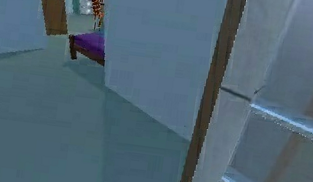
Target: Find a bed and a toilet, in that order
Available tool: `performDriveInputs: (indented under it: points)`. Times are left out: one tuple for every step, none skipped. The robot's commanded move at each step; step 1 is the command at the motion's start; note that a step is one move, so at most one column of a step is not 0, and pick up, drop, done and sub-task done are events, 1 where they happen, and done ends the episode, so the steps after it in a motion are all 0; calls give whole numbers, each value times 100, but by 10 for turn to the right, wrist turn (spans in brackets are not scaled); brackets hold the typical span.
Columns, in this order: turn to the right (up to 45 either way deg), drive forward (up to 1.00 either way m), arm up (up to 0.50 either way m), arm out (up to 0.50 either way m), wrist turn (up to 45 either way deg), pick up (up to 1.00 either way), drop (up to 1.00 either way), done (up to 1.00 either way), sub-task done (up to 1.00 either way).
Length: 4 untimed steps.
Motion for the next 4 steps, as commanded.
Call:
performDriveInputs:
  points:
    - [-240,0,0,0,0,0,0,0,0]
    - [0,100,0,0,0,0,0,0,0]
    - [-30,0,0,0,0,0,0,0,0]
    - [0,100,0,0,0,0,0,0,0]
